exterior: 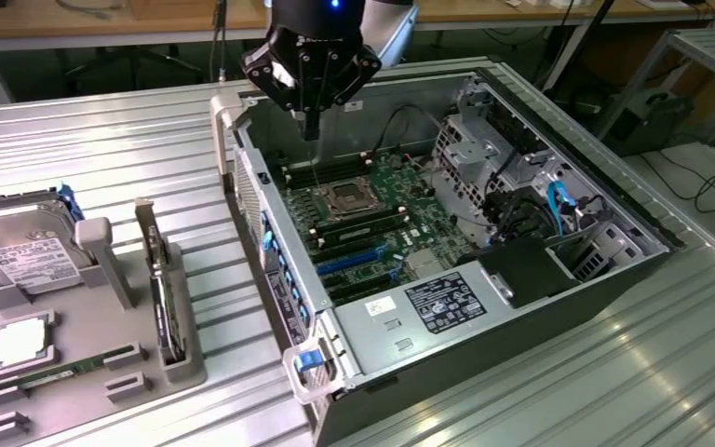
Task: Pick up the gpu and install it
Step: 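Reach for the gpu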
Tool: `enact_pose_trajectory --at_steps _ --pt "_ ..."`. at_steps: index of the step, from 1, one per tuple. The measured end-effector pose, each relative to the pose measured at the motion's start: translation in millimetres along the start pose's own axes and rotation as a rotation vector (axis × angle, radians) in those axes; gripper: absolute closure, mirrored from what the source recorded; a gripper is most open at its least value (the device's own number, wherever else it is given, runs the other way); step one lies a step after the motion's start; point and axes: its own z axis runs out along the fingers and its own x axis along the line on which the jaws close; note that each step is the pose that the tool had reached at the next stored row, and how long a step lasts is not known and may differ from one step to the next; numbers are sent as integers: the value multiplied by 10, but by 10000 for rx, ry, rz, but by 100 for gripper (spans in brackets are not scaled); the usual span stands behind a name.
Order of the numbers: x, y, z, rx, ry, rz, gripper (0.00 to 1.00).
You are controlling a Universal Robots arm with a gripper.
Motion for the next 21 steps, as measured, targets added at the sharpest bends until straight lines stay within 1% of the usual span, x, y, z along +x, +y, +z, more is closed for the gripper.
enact_pose_trajectory --at_steps 1,21 --pt "61 -5 -2 1 0 -1 89" --pt "237 -18 -6 0 0 0 89"
